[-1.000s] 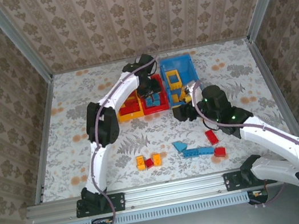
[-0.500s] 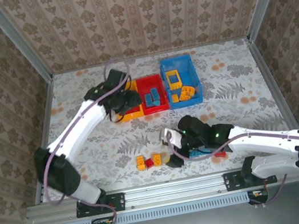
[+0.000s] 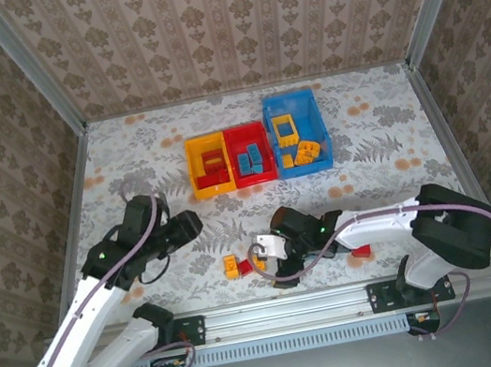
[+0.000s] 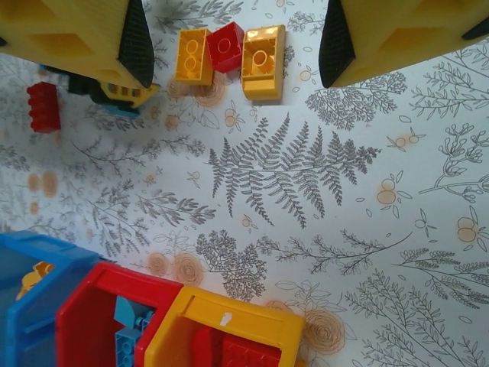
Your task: Sort the legos into containers by color
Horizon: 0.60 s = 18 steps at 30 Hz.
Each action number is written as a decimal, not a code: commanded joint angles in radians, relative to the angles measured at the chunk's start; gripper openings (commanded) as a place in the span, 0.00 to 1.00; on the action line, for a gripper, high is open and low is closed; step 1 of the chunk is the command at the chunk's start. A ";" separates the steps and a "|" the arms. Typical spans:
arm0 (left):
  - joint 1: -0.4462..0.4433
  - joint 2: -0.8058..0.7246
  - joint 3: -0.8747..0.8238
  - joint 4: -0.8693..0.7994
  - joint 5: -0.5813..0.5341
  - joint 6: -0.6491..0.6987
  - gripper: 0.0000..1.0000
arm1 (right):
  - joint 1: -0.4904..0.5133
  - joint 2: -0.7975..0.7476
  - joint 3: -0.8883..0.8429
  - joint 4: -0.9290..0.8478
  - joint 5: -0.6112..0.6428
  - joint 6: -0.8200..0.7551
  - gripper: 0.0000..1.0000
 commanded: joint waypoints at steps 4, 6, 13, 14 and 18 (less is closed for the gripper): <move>0.011 -0.031 -0.017 -0.061 0.005 -0.028 0.62 | 0.006 0.077 0.052 0.080 0.037 -0.010 0.94; 0.012 -0.028 -0.016 -0.054 0.004 -0.028 0.62 | 0.008 0.097 0.066 0.081 0.022 -0.008 0.92; 0.014 -0.006 -0.014 -0.025 0.018 -0.022 0.62 | 0.018 0.157 0.115 0.088 0.006 0.001 0.87; 0.014 -0.003 -0.016 -0.016 0.025 -0.020 0.62 | 0.021 0.164 0.122 0.084 0.004 0.000 0.84; 0.014 -0.003 -0.016 -0.001 0.040 -0.014 0.62 | 0.022 0.175 0.143 0.059 -0.023 -0.005 0.65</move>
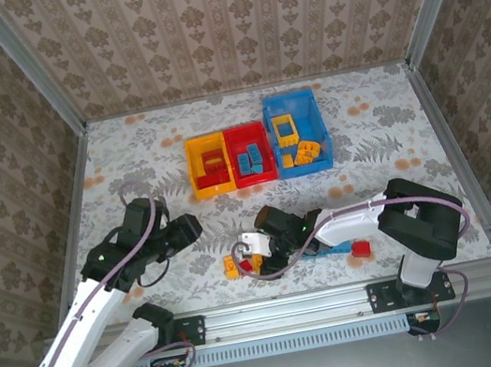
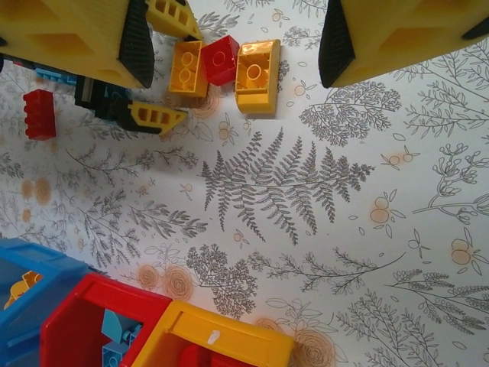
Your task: Sort the legos into containers by color
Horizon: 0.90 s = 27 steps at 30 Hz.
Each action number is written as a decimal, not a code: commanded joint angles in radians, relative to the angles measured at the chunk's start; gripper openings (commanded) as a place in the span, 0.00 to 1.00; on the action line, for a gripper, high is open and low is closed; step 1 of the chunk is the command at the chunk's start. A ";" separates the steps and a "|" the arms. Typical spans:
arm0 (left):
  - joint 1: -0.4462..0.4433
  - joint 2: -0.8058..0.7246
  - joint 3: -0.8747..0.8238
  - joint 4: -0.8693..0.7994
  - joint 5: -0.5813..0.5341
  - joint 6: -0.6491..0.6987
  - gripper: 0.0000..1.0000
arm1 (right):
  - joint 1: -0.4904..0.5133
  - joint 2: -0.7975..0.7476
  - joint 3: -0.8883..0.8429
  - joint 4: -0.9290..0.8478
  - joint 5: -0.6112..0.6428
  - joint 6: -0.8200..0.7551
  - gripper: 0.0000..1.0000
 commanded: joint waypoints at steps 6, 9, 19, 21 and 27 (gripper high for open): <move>0.007 0.001 -0.015 0.040 0.036 0.000 0.62 | 0.009 -0.001 0.020 -0.009 -0.047 0.006 0.44; 0.007 0.008 -0.016 0.111 0.101 0.026 0.62 | 0.006 -0.042 0.004 -0.009 -0.017 0.017 0.42; 0.004 0.135 0.050 0.292 0.210 0.021 0.62 | -0.197 -0.273 -0.056 -0.053 0.046 0.098 0.40; -0.005 0.187 0.092 0.323 0.225 0.035 0.62 | -0.285 -0.334 -0.054 -0.060 0.060 0.119 0.40; -0.058 0.411 0.286 0.401 0.268 0.111 0.63 | -0.525 -0.302 0.089 -0.120 0.127 0.148 0.40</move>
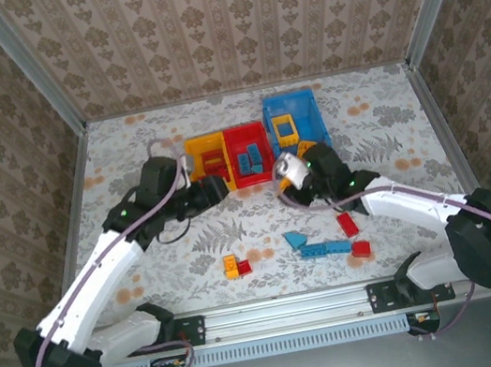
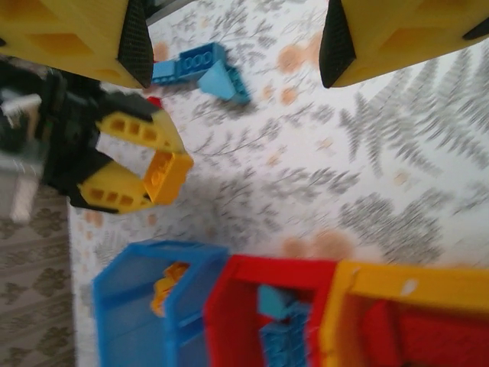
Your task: Sort the legos into containers by color
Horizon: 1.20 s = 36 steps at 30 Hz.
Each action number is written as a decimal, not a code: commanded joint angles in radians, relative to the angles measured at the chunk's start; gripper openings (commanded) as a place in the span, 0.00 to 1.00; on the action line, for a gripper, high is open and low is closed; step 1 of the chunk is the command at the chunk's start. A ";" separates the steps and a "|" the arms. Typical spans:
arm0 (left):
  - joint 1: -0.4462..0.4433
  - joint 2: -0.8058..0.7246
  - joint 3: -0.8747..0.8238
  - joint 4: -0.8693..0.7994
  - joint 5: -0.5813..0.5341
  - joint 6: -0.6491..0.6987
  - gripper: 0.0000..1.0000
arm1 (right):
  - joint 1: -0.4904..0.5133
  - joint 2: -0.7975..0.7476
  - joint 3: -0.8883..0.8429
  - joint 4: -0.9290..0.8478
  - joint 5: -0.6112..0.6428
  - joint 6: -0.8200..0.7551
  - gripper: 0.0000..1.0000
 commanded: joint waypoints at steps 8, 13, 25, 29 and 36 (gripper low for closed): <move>-0.071 0.310 0.300 0.158 0.052 0.108 0.62 | -0.157 0.336 0.457 -0.158 0.242 0.287 0.37; -0.072 0.377 0.373 0.165 0.055 0.125 0.62 | -0.169 0.477 0.644 -0.288 0.371 0.474 0.36; -0.060 0.382 0.364 0.165 0.076 0.130 0.62 | -0.165 0.652 0.836 -0.573 0.414 0.871 0.38; -0.056 0.376 0.363 0.163 0.083 0.133 0.62 | -0.171 0.685 0.845 -0.597 0.482 0.933 0.39; -0.056 0.347 0.332 0.161 0.083 0.127 0.62 | -0.176 0.736 0.897 -0.599 0.510 0.989 0.42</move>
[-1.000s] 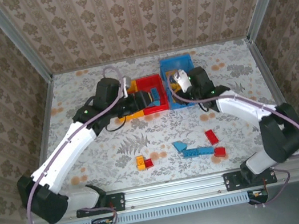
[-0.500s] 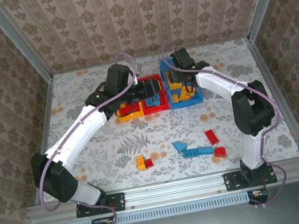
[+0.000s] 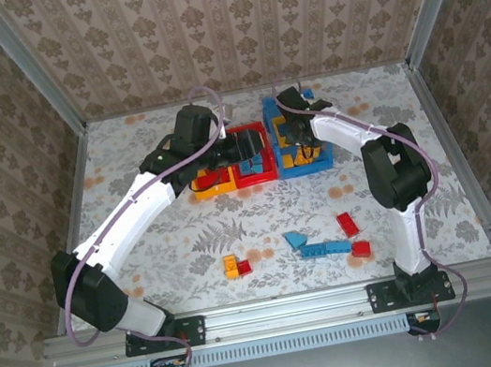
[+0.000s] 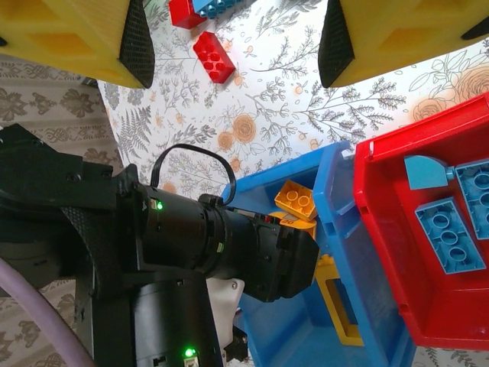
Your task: Sort the legos into containers by color
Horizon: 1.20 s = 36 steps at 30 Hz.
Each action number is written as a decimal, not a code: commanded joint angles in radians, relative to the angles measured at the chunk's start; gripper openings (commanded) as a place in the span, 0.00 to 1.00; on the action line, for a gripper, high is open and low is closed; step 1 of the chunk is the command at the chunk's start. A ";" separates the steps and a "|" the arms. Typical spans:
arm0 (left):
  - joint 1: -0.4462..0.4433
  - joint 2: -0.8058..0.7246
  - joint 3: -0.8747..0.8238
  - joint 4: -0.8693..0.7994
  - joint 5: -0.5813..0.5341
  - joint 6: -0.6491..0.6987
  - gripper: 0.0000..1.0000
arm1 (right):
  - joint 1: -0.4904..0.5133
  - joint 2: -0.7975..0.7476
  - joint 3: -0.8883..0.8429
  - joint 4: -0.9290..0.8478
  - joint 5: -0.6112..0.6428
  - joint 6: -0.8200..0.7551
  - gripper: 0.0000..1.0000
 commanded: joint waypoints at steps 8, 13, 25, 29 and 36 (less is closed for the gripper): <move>0.012 -0.060 -0.037 0.011 0.024 0.016 0.62 | 0.000 0.073 0.113 -0.077 0.096 0.173 0.47; 0.013 -0.073 -0.051 0.014 0.024 0.012 0.62 | 0.001 0.098 0.158 -0.101 0.092 0.210 0.61; 0.023 -0.097 -0.086 0.000 -0.001 0.014 0.62 | 0.052 -0.018 0.138 -0.037 0.119 0.203 0.64; 0.031 -0.106 -0.098 -0.017 -0.021 0.016 0.62 | 0.078 -0.122 0.041 0.018 0.145 0.198 0.61; 0.032 -0.071 -0.084 -0.117 0.022 0.098 0.62 | 0.100 -0.445 -0.321 0.244 0.130 0.006 0.60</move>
